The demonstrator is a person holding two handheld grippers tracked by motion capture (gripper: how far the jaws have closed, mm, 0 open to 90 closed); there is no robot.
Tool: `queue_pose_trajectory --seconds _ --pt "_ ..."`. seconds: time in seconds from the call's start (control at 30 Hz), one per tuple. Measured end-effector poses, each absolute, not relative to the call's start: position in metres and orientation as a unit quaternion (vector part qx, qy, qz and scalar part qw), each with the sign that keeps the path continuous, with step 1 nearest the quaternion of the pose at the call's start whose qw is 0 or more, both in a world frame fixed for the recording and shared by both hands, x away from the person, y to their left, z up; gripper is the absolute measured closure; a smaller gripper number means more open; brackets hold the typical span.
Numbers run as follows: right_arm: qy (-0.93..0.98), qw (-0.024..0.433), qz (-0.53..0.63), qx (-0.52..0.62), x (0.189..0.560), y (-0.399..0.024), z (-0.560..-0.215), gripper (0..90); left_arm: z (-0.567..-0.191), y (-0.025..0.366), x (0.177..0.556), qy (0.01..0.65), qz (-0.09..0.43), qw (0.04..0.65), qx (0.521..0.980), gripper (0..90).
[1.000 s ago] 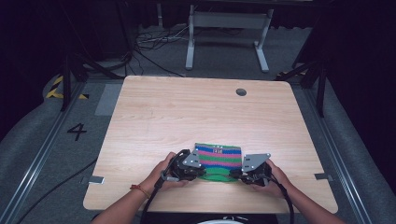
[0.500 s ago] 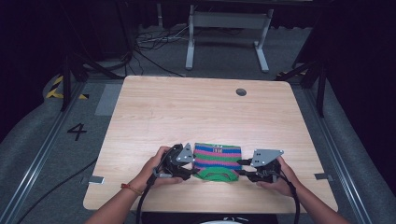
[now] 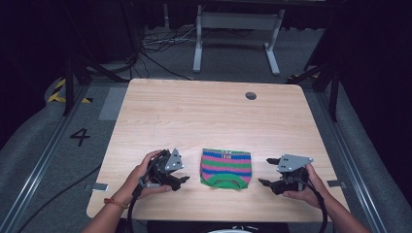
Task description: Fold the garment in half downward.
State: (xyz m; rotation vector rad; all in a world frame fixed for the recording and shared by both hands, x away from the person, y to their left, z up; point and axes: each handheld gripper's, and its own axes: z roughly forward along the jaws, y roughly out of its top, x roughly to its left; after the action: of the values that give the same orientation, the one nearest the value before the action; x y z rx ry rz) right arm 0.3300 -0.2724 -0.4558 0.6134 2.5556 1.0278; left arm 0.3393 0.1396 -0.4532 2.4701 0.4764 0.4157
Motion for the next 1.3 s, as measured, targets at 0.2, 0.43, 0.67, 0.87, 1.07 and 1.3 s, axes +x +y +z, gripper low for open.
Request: queue_pose_trajectory --seconds 0.2,0.43,0.67,0.87,1.07,1.3 --pt "0.886 0.181 0.357 0.235 0.327 -0.292 -0.456 21.7 -0.454 0.148 0.332 0.184 0.171 0.284 0.925 21.4" --pt "0.880 0.196 0.349 0.255 0.322 -0.317 -0.460 20.0 -0.462 0.160 0.333 0.213 0.193 0.262 0.921 20.1" --pt "0.875 0.194 0.345 0.277 0.320 -0.341 -0.466 19.8 -0.468 0.182 0.332 0.239 0.174 0.293 0.909 20.6" --pt "0.871 0.192 0.346 0.290 0.319 -0.359 -0.473 19.8 -0.470 0.200 0.326 0.251 0.152 0.316 0.902 20.6" --pt "0.870 0.187 0.340 0.304 0.316 -0.374 -0.481 19.5 -0.476 0.216 0.325 0.263 0.143 0.316 0.900 22.0" --pt "0.863 0.178 0.342 0.327 0.309 -0.390 -0.491 19.2 -0.487 0.244 0.322 0.290 0.122 0.323 0.892 20.9"
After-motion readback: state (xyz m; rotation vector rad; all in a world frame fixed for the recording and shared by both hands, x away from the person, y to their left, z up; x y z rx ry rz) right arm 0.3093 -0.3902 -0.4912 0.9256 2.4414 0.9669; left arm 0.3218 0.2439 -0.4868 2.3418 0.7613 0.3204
